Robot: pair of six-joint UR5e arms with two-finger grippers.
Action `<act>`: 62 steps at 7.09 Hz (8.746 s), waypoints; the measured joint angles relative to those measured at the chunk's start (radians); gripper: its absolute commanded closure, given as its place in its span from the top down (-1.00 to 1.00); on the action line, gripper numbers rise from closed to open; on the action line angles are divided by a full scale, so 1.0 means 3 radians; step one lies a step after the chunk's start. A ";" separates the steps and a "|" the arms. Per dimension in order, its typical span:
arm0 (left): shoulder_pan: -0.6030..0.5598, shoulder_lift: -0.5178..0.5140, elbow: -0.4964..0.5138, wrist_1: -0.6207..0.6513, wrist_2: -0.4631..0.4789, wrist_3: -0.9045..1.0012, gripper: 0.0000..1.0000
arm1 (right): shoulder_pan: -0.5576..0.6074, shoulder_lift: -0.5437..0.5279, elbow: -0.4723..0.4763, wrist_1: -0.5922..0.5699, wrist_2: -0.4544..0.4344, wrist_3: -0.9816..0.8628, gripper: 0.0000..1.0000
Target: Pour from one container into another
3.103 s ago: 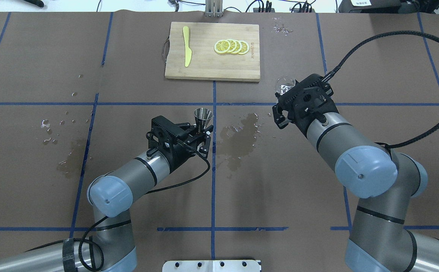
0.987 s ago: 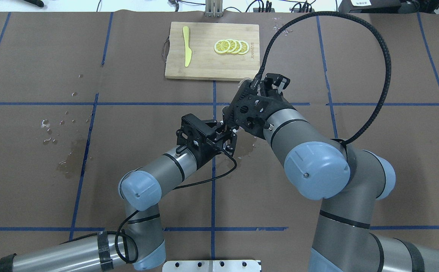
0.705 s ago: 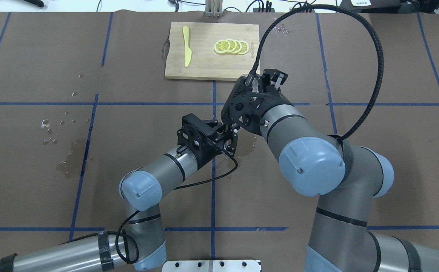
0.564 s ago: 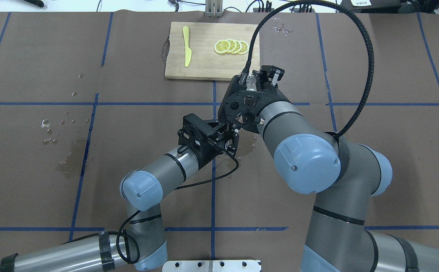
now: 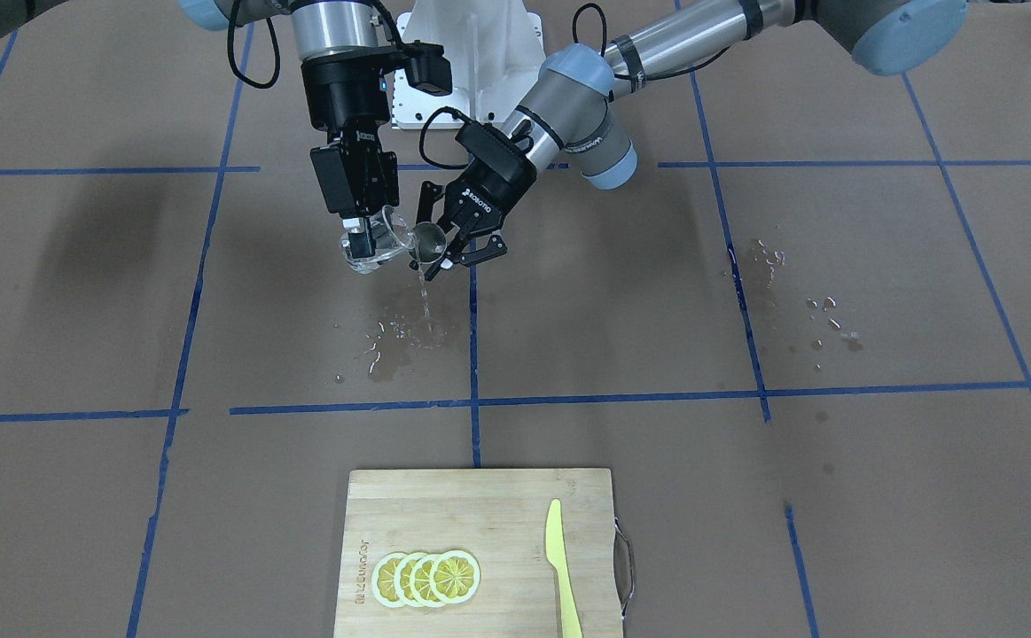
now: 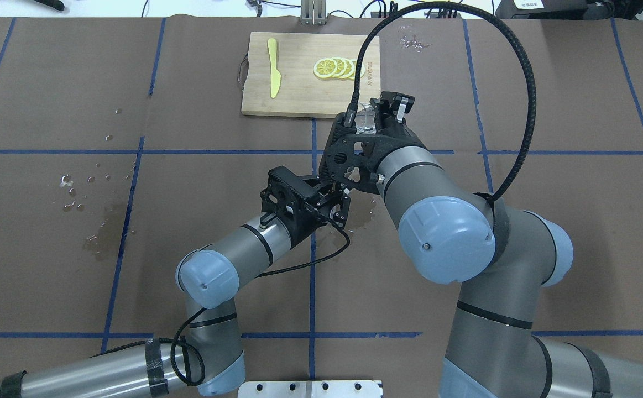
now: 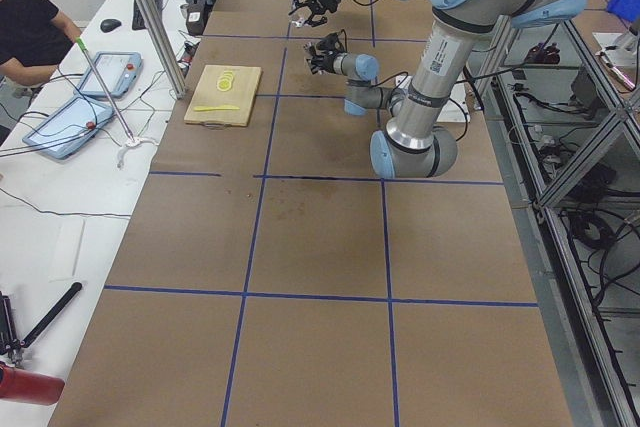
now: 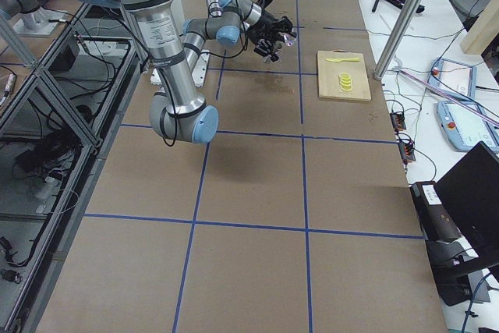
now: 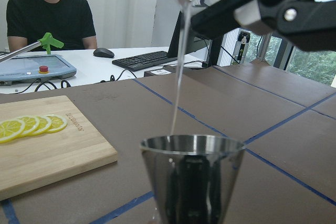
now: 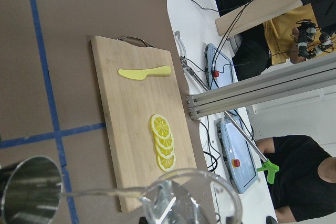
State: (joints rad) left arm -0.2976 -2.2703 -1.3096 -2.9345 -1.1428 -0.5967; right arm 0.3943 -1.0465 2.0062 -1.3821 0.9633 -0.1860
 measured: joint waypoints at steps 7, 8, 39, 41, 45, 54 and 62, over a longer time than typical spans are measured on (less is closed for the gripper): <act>-0.0005 -0.0035 0.0004 0.0000 0.0000 0.0004 -1.00 | -0.0097 0.0001 0.0010 0.0000 -0.0263 -0.0559 -1.00; -0.0005 -0.0036 0.0006 0.0000 0.0000 0.0004 -1.00 | -0.0101 0.0001 0.0015 -0.0001 -0.0316 -0.0658 -1.00; -0.0832 0.1490 -0.0741 -0.0087 0.0259 -0.0300 -1.00 | -0.0107 -0.1337 0.0560 0.0314 -0.0020 0.4392 -1.00; -0.0886 0.1870 -0.0885 -0.0087 0.0308 -0.0541 -1.00 | -0.0027 -0.1439 0.0541 0.0309 -0.0011 0.4572 -1.00; -0.0864 0.2197 -0.0881 -0.0059 0.1144 -0.1206 -1.00 | 0.0079 -0.1536 0.0470 0.0332 0.0000 0.5135 -1.00; 0.0068 0.2354 -0.0735 0.0455 0.2358 -0.2070 -1.00 | -0.0049 -0.2197 -0.0194 0.1915 -0.0536 0.5214 -1.00; 0.0276 0.2174 -0.0426 0.0480 0.2721 -0.2183 -1.00 | -0.0297 -0.2200 -0.0281 0.1917 -0.0904 0.5329 -1.00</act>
State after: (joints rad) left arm -0.2147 -1.6180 -1.4375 -2.7905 -0.3266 -1.2517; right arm 0.3051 -1.7064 1.9219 -0.8068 0.6922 1.4125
